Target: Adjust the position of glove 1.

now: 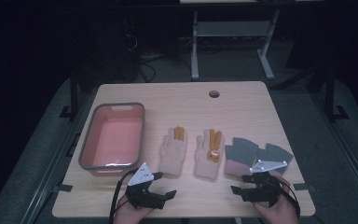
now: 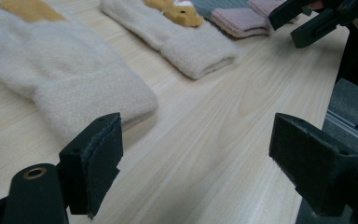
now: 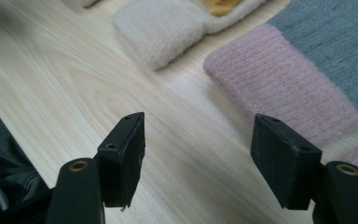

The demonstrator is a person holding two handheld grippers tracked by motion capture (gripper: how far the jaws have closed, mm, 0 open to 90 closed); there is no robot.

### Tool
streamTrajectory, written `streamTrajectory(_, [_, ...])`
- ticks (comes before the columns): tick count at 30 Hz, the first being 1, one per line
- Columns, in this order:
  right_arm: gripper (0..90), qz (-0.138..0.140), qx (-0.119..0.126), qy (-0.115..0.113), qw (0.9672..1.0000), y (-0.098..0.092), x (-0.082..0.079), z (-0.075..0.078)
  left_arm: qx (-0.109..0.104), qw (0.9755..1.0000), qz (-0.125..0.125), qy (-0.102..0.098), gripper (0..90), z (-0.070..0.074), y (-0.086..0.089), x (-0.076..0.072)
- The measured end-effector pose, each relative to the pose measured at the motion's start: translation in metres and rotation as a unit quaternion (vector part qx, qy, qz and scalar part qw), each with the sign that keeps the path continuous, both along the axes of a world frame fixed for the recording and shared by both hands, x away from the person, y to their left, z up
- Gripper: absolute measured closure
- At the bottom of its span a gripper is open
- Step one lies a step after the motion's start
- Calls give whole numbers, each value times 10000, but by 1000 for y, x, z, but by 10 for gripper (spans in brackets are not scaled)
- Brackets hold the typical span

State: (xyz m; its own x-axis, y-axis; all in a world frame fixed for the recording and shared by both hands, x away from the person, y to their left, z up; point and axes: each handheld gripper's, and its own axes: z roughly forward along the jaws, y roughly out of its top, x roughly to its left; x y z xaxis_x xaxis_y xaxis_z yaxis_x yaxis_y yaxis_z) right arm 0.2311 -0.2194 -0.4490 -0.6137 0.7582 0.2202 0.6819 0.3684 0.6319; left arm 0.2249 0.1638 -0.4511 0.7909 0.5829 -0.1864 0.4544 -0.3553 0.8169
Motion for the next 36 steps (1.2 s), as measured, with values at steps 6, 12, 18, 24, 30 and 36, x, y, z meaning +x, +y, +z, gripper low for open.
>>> streamTrajectory(6, [347,62,5,-15,10000,3,-2,1,112,9999,-34,-72,176,0,-2,-2])
streamTrajectory(12, [347,109,-93,-91,9999,10,-1,7,72,9999,6,-86,177,1,1,-1])
streamTrajectory(18, [349,338,-200,-227,9990,21,3,16,56,9999,49,-129,177,2,2,-3])
streamTrajectory(24, [353,488,-242,-227,9983,30,14,24,91,9999,35,-129,177,2,2,-2])
streamTrajectory(30, [319,555,-377,-11,9977,37,34,30,72,9999,38,-144,177,2,3,-2])
streamTrajectory(36, [318,694,-406,105,9967,46,50,38,-9,9999,71,-115,177,3,4,-1])
